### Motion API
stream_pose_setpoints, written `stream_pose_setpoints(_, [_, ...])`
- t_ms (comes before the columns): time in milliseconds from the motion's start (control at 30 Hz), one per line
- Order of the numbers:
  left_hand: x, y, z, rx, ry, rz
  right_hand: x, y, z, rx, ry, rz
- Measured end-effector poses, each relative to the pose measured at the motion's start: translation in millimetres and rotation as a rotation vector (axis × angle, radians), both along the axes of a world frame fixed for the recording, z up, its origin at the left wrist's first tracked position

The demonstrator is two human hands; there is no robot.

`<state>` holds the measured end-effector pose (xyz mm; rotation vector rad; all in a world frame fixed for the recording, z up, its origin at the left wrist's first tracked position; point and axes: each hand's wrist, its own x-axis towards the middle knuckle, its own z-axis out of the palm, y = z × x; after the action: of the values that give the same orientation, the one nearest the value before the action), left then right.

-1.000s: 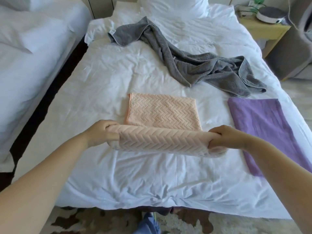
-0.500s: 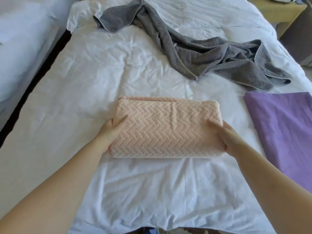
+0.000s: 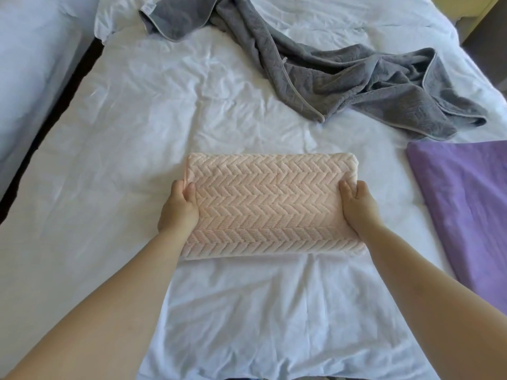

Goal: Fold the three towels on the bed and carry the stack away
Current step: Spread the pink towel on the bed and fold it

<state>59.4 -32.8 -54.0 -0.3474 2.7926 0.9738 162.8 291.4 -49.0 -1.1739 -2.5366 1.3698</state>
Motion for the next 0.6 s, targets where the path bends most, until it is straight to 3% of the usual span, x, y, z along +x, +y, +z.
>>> stream_pose_setpoints(67, [2,0,8,-0.078,0.068,0.015,-1,-2,6,0.084,-0.085,-0.033])
stream_pose_setpoints(133, [8,2,17,-0.202,0.367,-0.053,1,-6,17,0.317,-0.027,-0.039])
stream_pose_setpoints(200, [15,13,25,-0.252,0.645,-0.316,2,-17,27,0.573,0.154,0.157])
stream_pose_setpoints(233, [17,22,27,-0.265,0.666,-0.495,1,-25,30,0.653,0.188,0.315])
stream_pose_setpoints(333, [15,48,22,-0.386,0.379,-0.816,-10,-42,21,0.763,0.056,0.695])
stream_pose_setpoints(400, [4,53,9,-0.493,0.244,-0.812,-20,-38,9,0.739,-0.053,0.706])
stream_pose_setpoints(600, [-12,54,-28,-0.567,0.199,-0.74,-34,-17,-34,0.696,-0.168,0.621])
